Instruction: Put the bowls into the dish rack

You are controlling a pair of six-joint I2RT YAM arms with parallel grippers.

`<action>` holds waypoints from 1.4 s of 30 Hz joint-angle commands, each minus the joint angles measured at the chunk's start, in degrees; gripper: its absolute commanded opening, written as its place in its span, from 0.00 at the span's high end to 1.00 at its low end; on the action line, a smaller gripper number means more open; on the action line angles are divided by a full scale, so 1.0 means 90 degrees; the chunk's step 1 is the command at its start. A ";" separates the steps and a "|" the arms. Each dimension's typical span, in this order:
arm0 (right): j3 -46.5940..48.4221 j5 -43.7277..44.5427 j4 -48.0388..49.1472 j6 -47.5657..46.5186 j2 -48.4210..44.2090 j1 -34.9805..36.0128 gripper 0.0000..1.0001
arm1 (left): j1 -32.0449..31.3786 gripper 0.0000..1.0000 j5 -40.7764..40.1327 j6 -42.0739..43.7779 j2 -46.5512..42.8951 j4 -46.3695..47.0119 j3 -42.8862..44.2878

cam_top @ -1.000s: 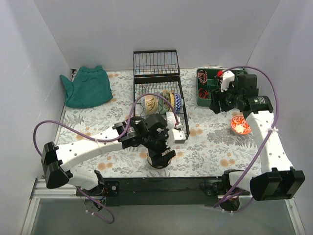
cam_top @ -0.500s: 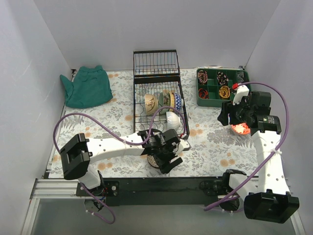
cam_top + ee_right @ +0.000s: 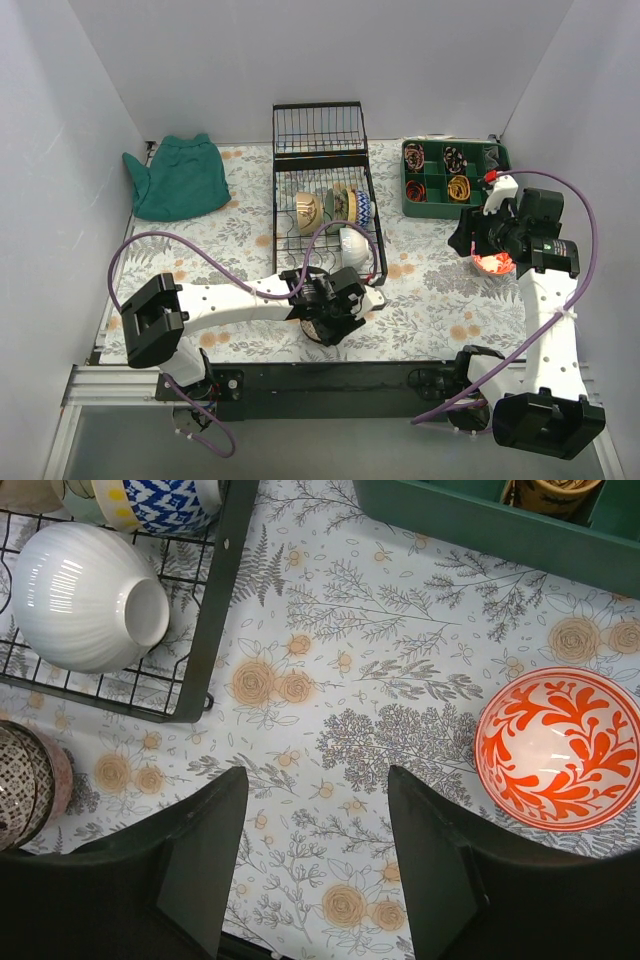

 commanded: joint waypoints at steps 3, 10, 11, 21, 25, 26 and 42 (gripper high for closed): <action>-0.0156 -0.0308 0.0013 0.0126 -0.0149 -0.0106 0.34 | 0.0021 0.75 0.0044 0.0277 -0.0430 -0.0171 0.0220; -0.0283 -0.0347 0.0072 0.0155 -0.0071 -0.0194 0.34 | 0.0021 0.87 0.0191 0.0404 -0.0469 -0.0386 0.0426; -0.0273 -0.0357 0.0072 0.0165 -0.0052 -0.0214 0.34 | 0.0021 0.93 0.0181 0.0443 -0.0488 -0.0425 0.0445; -0.0293 -0.0415 0.0131 0.0155 0.0192 -0.0233 0.35 | 0.0031 1.00 -0.0151 0.1145 -0.1113 -0.1333 0.1089; -0.0244 -0.0338 0.0141 0.0068 0.0377 -0.0233 0.35 | 0.0070 1.00 0.0034 0.1244 -0.1172 -0.1587 0.1568; -0.0224 -0.0299 0.0140 0.0048 0.0407 -0.0224 0.35 | 0.0099 1.00 0.0141 0.1225 -0.1191 -0.1597 0.1627; 0.0391 0.0472 -0.0230 -0.0547 0.1393 -0.0233 0.36 | 0.4033 1.00 0.3643 -0.1204 -0.1444 0.1005 0.1651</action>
